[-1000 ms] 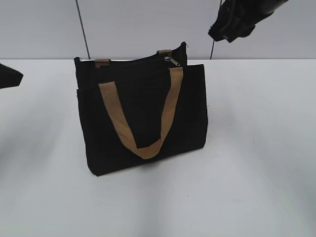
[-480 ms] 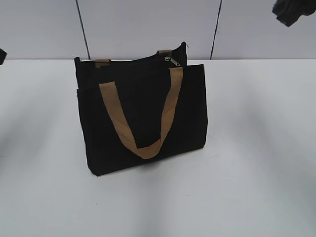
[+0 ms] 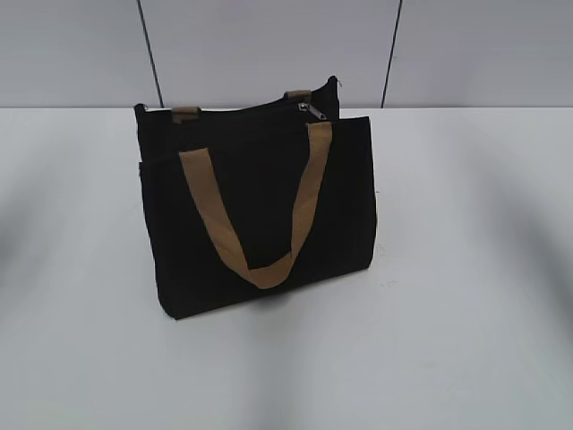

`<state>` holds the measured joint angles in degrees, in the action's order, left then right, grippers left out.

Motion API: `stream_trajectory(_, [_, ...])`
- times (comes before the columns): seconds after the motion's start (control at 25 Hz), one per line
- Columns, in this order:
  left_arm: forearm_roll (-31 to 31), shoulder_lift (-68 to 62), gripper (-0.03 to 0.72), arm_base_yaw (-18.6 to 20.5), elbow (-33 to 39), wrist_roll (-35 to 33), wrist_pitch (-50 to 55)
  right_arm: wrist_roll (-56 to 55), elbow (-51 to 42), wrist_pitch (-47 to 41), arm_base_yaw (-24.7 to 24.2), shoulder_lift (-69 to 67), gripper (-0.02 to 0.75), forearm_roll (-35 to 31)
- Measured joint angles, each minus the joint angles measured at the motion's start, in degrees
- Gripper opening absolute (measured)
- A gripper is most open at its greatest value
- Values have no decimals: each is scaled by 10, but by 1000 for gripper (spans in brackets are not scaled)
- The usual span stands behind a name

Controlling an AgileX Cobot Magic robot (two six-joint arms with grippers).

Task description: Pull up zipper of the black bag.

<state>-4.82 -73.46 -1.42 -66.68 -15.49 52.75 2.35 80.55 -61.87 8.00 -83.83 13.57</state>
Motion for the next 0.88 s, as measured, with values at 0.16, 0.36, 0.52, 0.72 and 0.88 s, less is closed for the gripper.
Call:
stream_trajectory(0.16, [2, -11, 418, 0, -24, 18, 56, 64, 0, -16, -41, 16, 329, -142])
stream_trajectory(0.36, [3, -11, 418, 0, -25, 29, 113, 105, 0, -55, -77, 25, 330, -240])
stream_trajectory(0.52, [3, -11, 418, 0, -25, 30, 158, 111, 0, -74, -89, 26, 366, -241])
stream_trajectory(0.72, [-19, 15, 418, 0, 7, 31, 165, 119, -62, -75, -90, 60, 438, -245])
stream_trajectory(0.88, [-25, 77, 418, 0, 98, 31, 151, 119, -166, -75, -90, 122, 457, -245])
